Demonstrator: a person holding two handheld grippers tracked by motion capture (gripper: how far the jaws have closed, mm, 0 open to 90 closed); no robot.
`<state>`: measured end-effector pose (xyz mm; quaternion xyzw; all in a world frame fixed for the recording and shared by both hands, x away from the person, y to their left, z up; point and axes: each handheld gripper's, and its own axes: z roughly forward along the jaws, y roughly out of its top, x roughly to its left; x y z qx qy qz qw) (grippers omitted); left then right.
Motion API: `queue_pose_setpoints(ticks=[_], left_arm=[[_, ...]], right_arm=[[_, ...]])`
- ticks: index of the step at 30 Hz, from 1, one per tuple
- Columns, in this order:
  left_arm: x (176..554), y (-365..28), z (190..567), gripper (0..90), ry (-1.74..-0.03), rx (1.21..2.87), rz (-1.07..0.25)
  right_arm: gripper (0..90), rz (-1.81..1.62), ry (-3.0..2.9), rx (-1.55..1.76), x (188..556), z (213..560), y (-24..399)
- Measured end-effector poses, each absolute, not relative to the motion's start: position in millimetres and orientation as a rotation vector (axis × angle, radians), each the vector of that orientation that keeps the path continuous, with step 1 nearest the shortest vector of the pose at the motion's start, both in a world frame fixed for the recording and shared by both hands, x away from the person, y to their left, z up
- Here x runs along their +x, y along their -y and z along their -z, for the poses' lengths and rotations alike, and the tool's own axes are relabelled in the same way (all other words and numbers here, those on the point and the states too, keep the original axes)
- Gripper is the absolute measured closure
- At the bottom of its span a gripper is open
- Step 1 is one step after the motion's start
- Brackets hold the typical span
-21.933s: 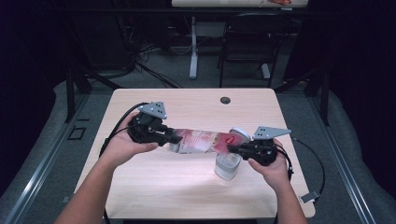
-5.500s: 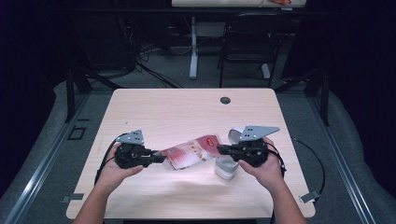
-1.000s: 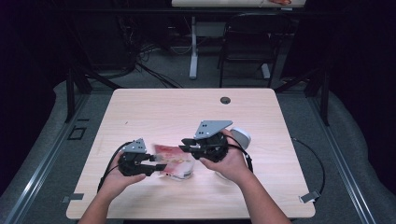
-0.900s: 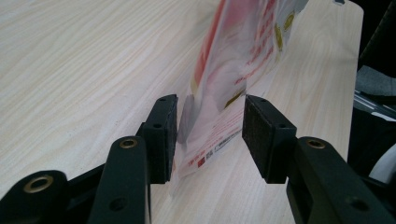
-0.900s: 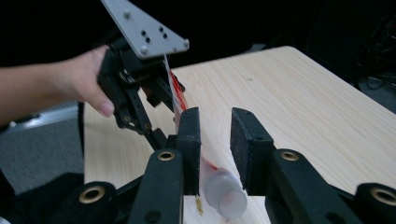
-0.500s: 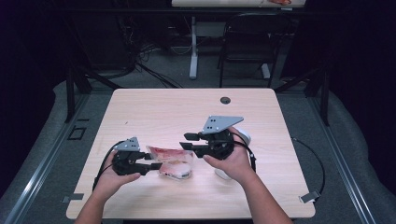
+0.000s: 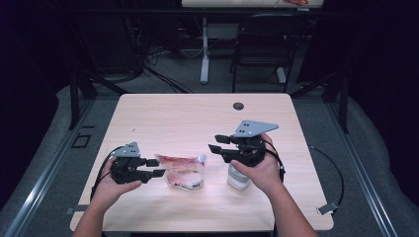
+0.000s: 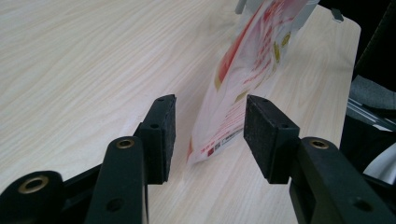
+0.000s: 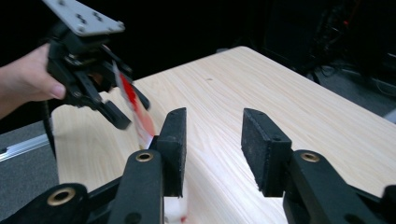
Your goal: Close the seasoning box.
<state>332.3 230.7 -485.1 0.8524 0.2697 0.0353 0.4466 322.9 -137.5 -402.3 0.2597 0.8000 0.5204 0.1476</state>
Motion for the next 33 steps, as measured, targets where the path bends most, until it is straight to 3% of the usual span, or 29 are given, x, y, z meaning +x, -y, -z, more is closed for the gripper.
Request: queue_pose_setpoints(ticks=[14,24,29,33], left_arm=[[333.0,-257.7,478.2,54.9,-0.739,2.073,-0.144],[334.8,-262.8,480.3,54.8,-0.769,2.065,-0.148],[335.7,-265.5,481.6,50.8,-0.783,2.054,-0.191],[337.5,-269.1,483.1,47.1,-0.822,2.040,-0.215]], right_arm=[[57.7,-1.424,-2.167,0.949,330.6,406.0,187.4],[54.7,-1.398,-2.139,0.982,330.1,409.0,195.0],[47.0,-1.377,-2.124,0.996,330.3,412.8,198.9],[46.0,-1.368,-2.105,1.014,331.3,413.8,205.4]])
